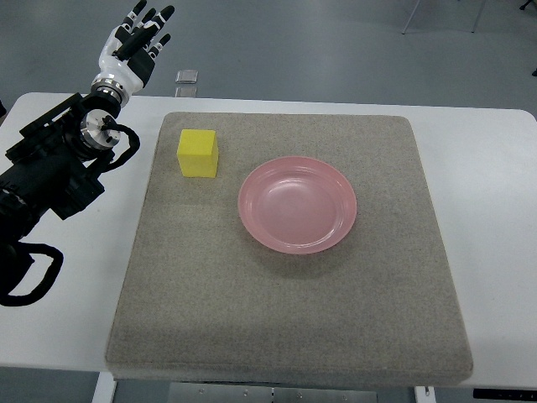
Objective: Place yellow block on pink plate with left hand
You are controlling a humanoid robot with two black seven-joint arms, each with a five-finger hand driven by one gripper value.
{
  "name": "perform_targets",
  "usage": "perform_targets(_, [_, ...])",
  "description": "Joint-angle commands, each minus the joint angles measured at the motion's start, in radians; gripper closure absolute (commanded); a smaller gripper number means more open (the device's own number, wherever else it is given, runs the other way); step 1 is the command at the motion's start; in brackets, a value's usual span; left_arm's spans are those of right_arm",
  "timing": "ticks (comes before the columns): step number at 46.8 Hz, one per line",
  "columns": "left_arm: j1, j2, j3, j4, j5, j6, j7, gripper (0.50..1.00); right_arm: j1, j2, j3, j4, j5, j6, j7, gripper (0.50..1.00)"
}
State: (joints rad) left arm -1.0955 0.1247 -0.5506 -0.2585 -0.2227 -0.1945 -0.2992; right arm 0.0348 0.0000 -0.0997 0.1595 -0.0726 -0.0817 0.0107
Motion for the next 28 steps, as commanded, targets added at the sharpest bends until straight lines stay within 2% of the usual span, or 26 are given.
perform_targets(1, [-0.006,0.004,0.011,-0.005,0.005,0.006,0.0,0.506,0.0,0.0,0.0,0.0,-0.001,-0.001,0.0,0.576])
perform_targets(28, [-0.017,0.007,0.032,0.007,0.022,0.012,0.002,0.506,0.0,0.0,0.0,0.0,-0.001,-0.001,0.0,0.576])
